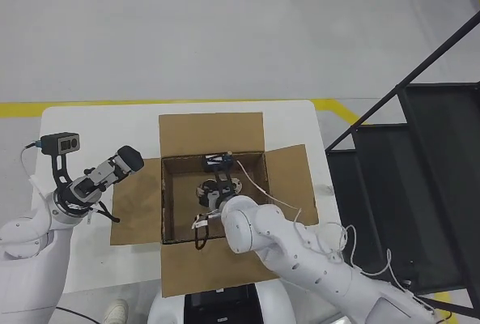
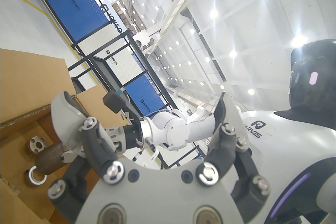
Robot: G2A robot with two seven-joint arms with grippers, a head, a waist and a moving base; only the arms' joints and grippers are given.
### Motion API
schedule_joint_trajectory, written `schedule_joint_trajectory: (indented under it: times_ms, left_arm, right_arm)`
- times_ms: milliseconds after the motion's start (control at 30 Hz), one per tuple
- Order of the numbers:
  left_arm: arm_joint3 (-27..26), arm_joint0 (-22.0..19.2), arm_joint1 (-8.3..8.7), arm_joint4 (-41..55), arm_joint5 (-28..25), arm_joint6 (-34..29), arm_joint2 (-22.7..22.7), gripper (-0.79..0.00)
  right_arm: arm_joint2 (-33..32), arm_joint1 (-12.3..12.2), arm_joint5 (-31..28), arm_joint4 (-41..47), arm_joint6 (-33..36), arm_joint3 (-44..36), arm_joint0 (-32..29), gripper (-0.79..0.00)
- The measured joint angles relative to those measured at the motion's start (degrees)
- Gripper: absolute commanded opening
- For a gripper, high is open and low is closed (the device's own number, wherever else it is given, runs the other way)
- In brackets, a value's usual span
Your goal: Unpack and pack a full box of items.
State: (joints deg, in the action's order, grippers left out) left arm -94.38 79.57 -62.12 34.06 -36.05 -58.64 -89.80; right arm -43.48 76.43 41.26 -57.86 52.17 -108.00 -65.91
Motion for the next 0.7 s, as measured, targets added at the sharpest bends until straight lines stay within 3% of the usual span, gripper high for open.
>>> schedule_joint_trajectory:
  times_ms: [200, 400, 700]
  left_arm:
    - [-6.13, 0.91, 0.36, -3.57, 6.27, -5.96, 3.56, 0.000]
    - [-7.33, 0.52, 0.85, -7.84, 11.22, -11.86, 6.26, 0.000]
    - [-7.54, -1.61, 1.36, -19.13, 15.20, -11.24, 9.05, 0.000]
  right_arm:
    - [-9.10, -2.37, -5.29, 0.57, 3.85, -8.78, -7.07, -0.785]
    - [-17.06, -3.90, -9.05, 1.19, 3.17, -16.06, -14.52, -0.785]
    - [-23.46, -4.77, -10.71, 2.04, 0.57, -21.52, -21.52, -0.785]
